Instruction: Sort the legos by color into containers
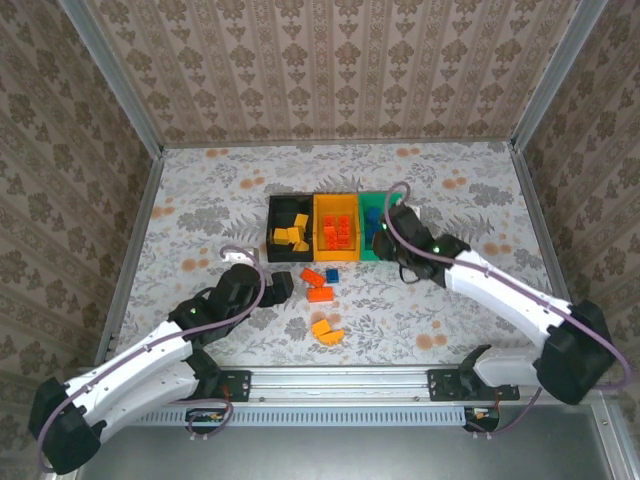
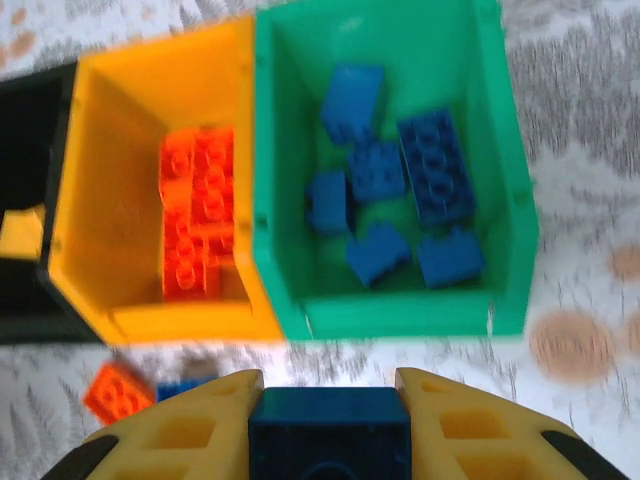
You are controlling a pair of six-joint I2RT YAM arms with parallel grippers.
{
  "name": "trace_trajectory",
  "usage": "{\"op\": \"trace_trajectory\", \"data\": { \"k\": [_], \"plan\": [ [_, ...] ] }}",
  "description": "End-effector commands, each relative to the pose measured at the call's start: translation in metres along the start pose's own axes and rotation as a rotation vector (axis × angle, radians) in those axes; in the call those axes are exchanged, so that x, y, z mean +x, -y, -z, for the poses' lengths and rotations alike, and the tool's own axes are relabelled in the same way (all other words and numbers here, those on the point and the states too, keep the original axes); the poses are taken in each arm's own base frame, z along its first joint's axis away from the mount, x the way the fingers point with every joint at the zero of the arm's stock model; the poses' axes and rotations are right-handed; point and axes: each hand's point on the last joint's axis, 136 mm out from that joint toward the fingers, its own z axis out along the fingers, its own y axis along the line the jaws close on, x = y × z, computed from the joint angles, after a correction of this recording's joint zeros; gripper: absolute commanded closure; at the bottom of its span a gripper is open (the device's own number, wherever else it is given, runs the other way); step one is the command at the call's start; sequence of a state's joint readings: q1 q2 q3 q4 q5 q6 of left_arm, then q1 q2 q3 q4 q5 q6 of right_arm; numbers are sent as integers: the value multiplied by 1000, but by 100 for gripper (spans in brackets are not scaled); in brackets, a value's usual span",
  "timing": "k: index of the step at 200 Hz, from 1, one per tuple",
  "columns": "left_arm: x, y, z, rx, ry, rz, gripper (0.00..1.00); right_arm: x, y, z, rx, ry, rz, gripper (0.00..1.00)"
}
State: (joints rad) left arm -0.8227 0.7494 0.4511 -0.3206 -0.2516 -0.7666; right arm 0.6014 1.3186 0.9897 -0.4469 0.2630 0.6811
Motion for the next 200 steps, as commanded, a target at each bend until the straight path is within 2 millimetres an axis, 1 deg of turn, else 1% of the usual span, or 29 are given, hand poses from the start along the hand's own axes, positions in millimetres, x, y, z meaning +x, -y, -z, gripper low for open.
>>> {"op": "trace_trajectory", "data": {
  "k": [1, 15, 30, 42, 51, 59, 73, 80, 89, 101, 114, 131, 142, 162, 172, 177, 179, 182, 200],
  "plan": [
    [3, -2, -3, -6, -20, -24, 0, -9, 0, -30, 43, -65, 56, 72],
    [4, -3, -4, -11, -34, -27, 0, -21, 3, -49, 78, -70, 39, 72],
    [6, -3, -5, -11, -47, -35, 0, -29, 8, -67, 115, -83, 25, 69],
    [8, -3, -6, -13, -60, -37, 0, -37, 10, -78, 139, -86, 19, 67],
    [9, -3, -7, -11, -66, -40, 0, -41, 10, -84, 148, -88, 19, 64],
    [9, -2, -8, -9, -72, -42, 0, -45, 8, -87, 148, -92, 20, 57],
    [10, 0, -9, 3, -78, -49, 0, -51, 3, -88, 138, -94, 26, 38],
    [9, 1, -9, 7, -78, -53, 0, -53, 0, -86, 126, -91, 24, 32],
    [9, 2, -9, 15, -82, -59, 0, -57, -3, -80, 108, -76, 20, 28],
    [9, 5, -10, 24, -90, -73, 0, -61, -6, -69, 83, -56, 10, 27],
    [10, 12, -12, 53, -111, -98, 0, -60, -8, -55, 46, -39, -3, 25],
    [15, 24, -18, 88, -162, -123, 1, -48, -9, -42, 9, -36, -12, 25],
    [22, 32, -24, 105, -207, -141, 2, -39, -8, -34, -8, -39, -17, 24],
    [38, 48, -36, 118, -283, -197, 6, -22, -1, -25, -23, -48, -23, 24],
    [44, 53, -43, 110, -311, -226, 6, -14, 3, -21, -28, -49, -30, 24],
    [47, 57, -46, 113, -322, -240, 6, -8, 6, -23, -23, -61, -31, 24],
    [48, 58, -47, 114, -327, -245, 6, -11, 6, -17, -35, -47, -35, 24],
    [50, 61, -48, 117, -334, -251, 6, -10, 7, -14, -40, -44, -35, 24],
    [58, 68, -59, 93, -372, -292, 6, -2, 14, -6, -43, -38, -40, 23]
  ]
}}
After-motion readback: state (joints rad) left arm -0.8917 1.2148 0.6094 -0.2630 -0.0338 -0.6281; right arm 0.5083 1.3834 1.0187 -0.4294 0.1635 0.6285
